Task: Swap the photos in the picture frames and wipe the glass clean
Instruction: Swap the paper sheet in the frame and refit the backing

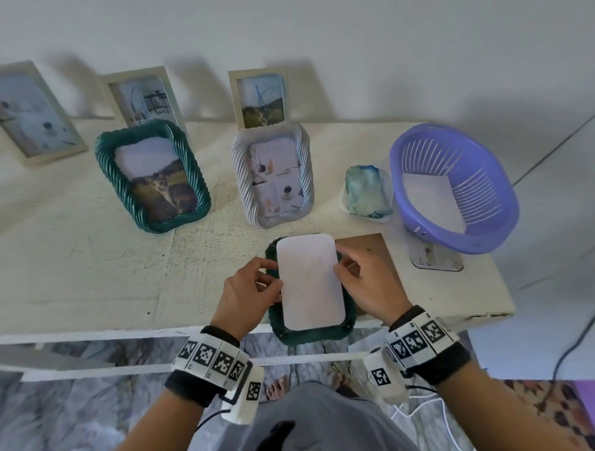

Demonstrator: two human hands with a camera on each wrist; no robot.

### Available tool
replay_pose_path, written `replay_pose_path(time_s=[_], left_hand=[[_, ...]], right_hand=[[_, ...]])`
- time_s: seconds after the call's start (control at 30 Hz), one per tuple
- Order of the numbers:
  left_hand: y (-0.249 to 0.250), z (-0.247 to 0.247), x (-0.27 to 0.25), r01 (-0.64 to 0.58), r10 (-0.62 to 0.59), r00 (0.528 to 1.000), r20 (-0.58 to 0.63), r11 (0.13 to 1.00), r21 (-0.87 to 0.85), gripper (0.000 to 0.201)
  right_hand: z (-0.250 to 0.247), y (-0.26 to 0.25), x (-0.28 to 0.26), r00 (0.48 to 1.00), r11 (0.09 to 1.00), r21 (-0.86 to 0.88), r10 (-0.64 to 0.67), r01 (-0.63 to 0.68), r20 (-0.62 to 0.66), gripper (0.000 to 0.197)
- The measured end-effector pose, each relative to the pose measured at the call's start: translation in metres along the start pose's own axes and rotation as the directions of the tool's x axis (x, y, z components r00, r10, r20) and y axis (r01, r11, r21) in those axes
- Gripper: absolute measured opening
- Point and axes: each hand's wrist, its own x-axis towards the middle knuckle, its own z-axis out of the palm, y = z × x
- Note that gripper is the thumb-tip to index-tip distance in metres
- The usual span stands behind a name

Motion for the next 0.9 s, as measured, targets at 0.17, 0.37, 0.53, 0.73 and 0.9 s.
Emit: replay_pose_path(time_s=[0.17,0.37,0.53,0.73,0.9], left_hand=[[-0.003,0.007,0.002,-0.086,0.095,0.994,-0.045,0.981,0.172,0.018],[-0.015,0.01,0.004,-0.114,0.143,0.987,-0.068,0.94,0.322,0.024],[-0.02,0.011,0.005,-0.13,0.164,0.983,-0.078,0.937,0.326,0.025],[-0.025,0.011,0.006,-0.147,0.182,0.98,-0.082,0.934,0.325,0.026],[-0.026,0.01,0.006,-0.157,0.187,0.98,-0.067,0.936,0.316,0.025]], right_hand=[[-0.002,0.007,0.002,1.0,0.998,-0.056,0.018,-0.017,0.018,0.028],[0.001,0.003,-0.001,0.998,0.989,-0.148,0.026,-0.018,0.051,0.032],[0.011,0.01,0.004,0.998,0.978,-0.206,0.041,-0.031,0.047,0.027],[0.016,0.009,0.004,0.999,0.97,-0.242,0.029,-0.023,0.02,0.017],[0.016,0.009,0.004,0.998,0.963,-0.262,0.068,-0.065,0.003,0.025]])
